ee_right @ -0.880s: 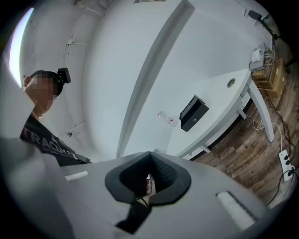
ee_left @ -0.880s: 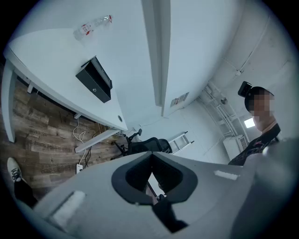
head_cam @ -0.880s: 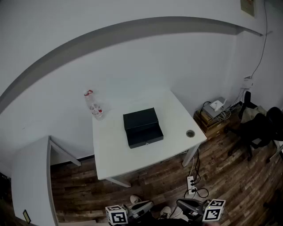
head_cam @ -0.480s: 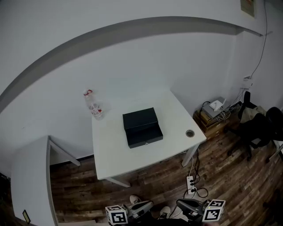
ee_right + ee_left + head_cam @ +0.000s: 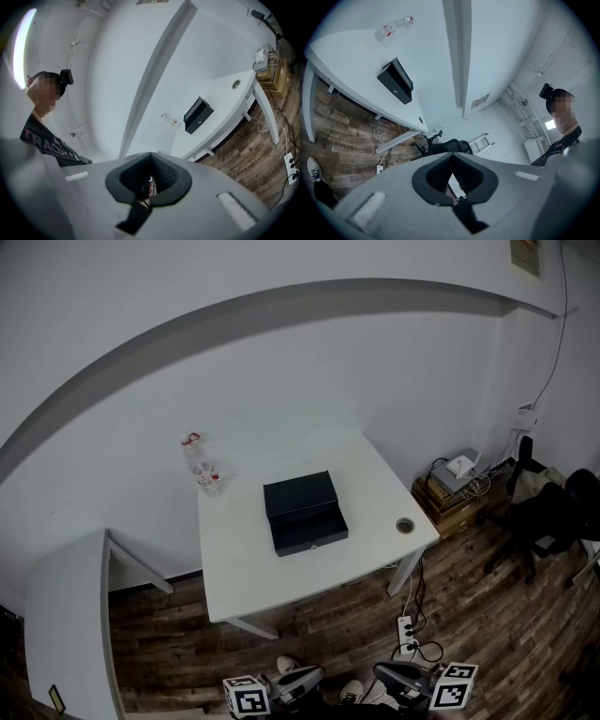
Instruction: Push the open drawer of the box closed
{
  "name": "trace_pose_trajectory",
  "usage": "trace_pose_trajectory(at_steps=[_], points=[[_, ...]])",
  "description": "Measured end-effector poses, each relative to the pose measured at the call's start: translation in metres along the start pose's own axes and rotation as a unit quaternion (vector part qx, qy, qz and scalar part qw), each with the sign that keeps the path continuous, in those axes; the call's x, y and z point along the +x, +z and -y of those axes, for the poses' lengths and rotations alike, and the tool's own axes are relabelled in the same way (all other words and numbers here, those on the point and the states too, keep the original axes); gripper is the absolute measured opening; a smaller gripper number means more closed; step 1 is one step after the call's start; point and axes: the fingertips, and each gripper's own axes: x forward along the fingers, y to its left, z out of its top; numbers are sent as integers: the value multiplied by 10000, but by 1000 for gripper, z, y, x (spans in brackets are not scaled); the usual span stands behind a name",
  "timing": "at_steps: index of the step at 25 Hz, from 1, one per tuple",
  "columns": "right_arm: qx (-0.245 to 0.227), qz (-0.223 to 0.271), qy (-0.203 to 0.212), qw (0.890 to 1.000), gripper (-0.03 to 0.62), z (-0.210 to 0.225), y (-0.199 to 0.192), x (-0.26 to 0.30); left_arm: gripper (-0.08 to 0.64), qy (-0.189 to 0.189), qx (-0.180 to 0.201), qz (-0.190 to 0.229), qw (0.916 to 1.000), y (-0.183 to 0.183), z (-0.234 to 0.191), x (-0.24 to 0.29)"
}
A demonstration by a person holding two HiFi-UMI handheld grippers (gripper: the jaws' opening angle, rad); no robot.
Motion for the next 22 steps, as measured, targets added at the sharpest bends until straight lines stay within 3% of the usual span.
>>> trace_pose_trajectory(at_steps=[5,12,22], points=[[-4,81,90,9999,5,-4,11,-1,0,-53,-110,213,9997,8,6,-1],[-142,166,168,9996,5,-9,24,-2,0,76,128,252,9996,28,1,0],[-212,480,94,9986,5,0,42,-13,0,762,776,547,9926,105,-33,-15]])
